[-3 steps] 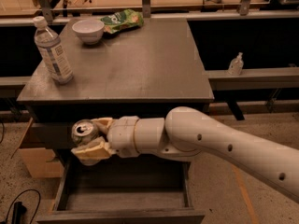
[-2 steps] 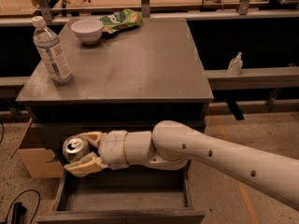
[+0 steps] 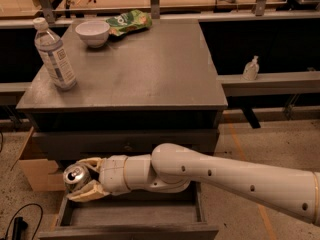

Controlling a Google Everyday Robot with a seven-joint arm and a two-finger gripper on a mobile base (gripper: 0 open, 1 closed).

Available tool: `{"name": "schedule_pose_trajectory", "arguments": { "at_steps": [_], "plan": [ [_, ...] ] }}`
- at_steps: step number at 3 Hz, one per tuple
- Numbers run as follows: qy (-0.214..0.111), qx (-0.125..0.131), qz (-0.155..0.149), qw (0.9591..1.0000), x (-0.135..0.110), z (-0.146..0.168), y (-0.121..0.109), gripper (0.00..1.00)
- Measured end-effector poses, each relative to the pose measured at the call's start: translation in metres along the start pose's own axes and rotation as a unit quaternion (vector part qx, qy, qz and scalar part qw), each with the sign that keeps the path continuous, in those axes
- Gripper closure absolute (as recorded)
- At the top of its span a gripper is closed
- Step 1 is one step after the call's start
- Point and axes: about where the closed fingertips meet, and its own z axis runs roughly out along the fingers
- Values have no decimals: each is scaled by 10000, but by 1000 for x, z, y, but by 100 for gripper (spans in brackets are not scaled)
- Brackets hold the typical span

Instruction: Place 7up can into middle drawer

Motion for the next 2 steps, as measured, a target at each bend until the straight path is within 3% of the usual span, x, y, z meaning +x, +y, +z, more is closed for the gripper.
{"name": "schedule_pose_trajectory", "arguments": {
  "at_steps": [2],
  "plan": [
    [582, 186, 64, 9981, 88, -51, 6, 100]
  ]
}}
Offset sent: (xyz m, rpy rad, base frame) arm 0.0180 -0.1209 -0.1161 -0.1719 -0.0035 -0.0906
